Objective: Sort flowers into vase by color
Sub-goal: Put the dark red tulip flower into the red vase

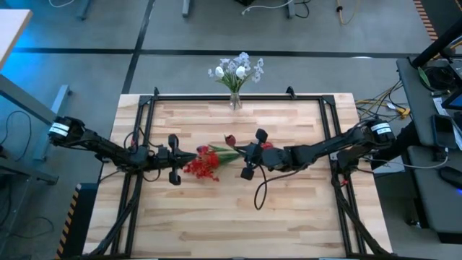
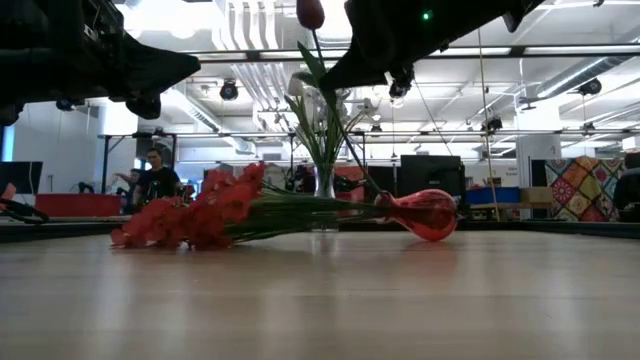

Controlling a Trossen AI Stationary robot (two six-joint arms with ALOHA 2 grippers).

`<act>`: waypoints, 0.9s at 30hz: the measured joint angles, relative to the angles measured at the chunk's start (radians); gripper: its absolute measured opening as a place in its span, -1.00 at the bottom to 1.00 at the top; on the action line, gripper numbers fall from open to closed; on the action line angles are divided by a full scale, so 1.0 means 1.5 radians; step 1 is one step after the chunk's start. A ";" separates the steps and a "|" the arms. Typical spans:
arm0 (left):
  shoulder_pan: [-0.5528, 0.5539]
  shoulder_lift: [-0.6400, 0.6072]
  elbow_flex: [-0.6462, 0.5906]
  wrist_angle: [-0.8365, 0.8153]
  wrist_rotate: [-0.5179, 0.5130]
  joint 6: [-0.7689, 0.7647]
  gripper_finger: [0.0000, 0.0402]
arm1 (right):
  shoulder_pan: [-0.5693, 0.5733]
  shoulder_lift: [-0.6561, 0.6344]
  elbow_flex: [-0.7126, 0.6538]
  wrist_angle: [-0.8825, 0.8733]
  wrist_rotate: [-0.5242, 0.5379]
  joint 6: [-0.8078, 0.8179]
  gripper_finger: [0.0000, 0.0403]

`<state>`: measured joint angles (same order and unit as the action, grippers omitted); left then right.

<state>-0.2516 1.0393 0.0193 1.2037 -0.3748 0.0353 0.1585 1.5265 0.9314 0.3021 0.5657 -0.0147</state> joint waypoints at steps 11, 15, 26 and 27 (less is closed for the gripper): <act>0.000 0.000 0.000 0.000 0.000 0.000 -1.00 | -0.020 0.001 0.000 -0.092 -0.034 0.021 -0.94; 0.000 0.000 0.000 0.000 0.000 0.000 -1.00 | -0.033 0.001 0.000 -0.124 -0.056 0.021 -0.94; 0.000 0.000 0.000 0.000 0.000 0.000 -1.00 | -0.071 0.001 0.000 -0.205 -0.117 0.029 -0.94; 0.000 0.000 0.000 -0.001 0.000 0.000 -1.00 | -0.072 0.001 0.000 -0.217 -0.118 0.029 -0.94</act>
<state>-0.2516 1.0397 0.0193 1.2030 -0.3746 0.0353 0.0501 1.5280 0.9314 -0.0239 0.3884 0.0288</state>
